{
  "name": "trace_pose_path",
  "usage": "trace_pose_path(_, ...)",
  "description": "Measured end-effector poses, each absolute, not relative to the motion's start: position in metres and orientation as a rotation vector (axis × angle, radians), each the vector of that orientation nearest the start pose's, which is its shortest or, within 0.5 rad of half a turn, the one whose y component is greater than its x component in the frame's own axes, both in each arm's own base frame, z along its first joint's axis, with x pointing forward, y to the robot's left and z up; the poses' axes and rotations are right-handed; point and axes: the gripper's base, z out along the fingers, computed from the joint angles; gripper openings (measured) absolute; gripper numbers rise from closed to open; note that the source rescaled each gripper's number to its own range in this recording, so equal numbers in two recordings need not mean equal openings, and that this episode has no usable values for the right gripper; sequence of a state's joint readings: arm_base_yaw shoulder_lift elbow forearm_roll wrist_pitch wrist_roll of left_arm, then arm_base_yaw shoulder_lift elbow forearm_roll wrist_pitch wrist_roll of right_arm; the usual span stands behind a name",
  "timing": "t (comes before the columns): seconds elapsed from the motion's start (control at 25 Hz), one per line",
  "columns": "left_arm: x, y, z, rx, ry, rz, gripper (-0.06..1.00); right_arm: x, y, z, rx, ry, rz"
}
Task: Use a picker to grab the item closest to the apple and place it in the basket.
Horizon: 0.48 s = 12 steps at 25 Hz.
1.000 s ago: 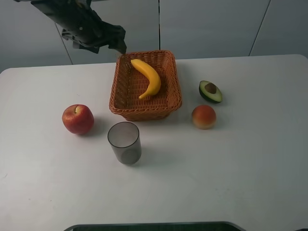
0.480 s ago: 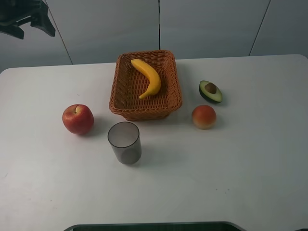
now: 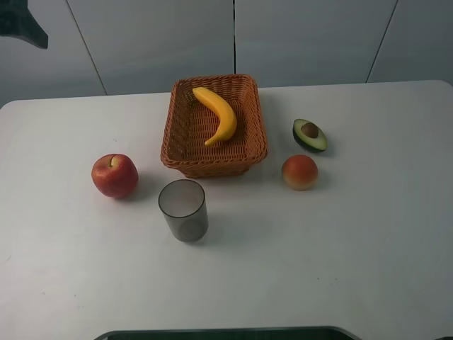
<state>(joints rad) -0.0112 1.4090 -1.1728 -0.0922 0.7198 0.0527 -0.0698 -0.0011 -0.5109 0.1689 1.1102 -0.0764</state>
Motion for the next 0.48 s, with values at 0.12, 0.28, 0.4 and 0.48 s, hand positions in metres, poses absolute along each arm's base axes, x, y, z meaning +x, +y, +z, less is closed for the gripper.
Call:
trace_pose_path(0.12, 0.278, -0.009, 0.324, 0.02, 2.416, -0.085, 1.0, -0.008, 0.014, 0.277, -0.021, 2.072, 0.114)
trace_pose_path(0.28, 0.247, -0.008, 0.326, 0.019, 2.359, -0.08, 1.0, -0.008, 0.014, 0.277, -0.021, 2.072, 0.114)
trace_pose_path(0.4, 0.224, -0.007, 0.329, 0.019, 2.313, -0.078, 1.0, -0.008, 0.014, 0.277, -0.021, 2.072, 0.114)
trace_pose_path(0.48, 0.21, -0.007, 0.331, 0.019, 2.281, -0.078, 1.0, -0.008, 0.014, 0.277, -0.021, 2.072, 0.114)
